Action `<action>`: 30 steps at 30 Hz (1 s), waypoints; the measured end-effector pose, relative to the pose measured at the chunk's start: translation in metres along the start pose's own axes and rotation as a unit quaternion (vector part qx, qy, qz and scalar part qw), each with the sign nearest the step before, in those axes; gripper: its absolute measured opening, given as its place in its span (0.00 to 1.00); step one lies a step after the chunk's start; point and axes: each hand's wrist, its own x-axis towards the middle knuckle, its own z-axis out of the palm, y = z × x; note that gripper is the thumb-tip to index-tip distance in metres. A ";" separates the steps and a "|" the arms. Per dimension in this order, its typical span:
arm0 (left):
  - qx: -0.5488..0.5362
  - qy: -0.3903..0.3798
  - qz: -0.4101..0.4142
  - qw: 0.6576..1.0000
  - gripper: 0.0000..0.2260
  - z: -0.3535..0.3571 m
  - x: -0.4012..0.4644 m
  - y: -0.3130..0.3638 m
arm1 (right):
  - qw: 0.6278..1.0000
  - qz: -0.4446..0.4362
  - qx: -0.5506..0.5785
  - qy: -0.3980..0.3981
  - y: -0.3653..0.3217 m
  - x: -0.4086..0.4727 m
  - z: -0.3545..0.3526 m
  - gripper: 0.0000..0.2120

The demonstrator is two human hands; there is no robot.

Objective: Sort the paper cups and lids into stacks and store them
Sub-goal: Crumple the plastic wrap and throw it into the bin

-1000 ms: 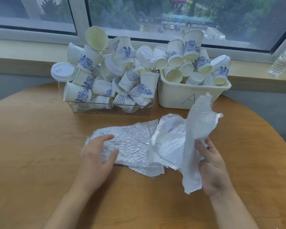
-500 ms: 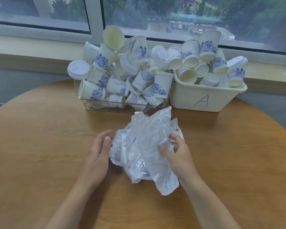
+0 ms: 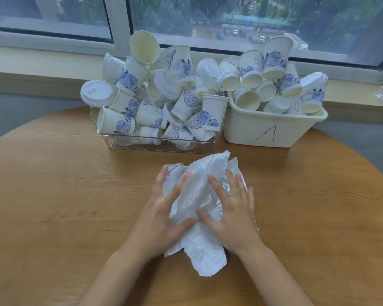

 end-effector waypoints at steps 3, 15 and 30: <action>0.020 0.028 0.036 0.999 0.37 -0.001 -0.004 -0.005 | 1.000 0.019 -0.022 -0.013 0.010 0.001 -0.002 0.41; 0.009 -0.067 0.073 0.995 0.22 0.008 -0.008 0.008 | 0.984 0.024 0.175 0.035 0.009 -0.003 0.002 0.44; -0.208 -0.007 -0.027 0.978 0.24 0.026 0.015 0.059 | 0.803 0.104 0.587 -0.006 0.018 -0.043 -0.049 0.20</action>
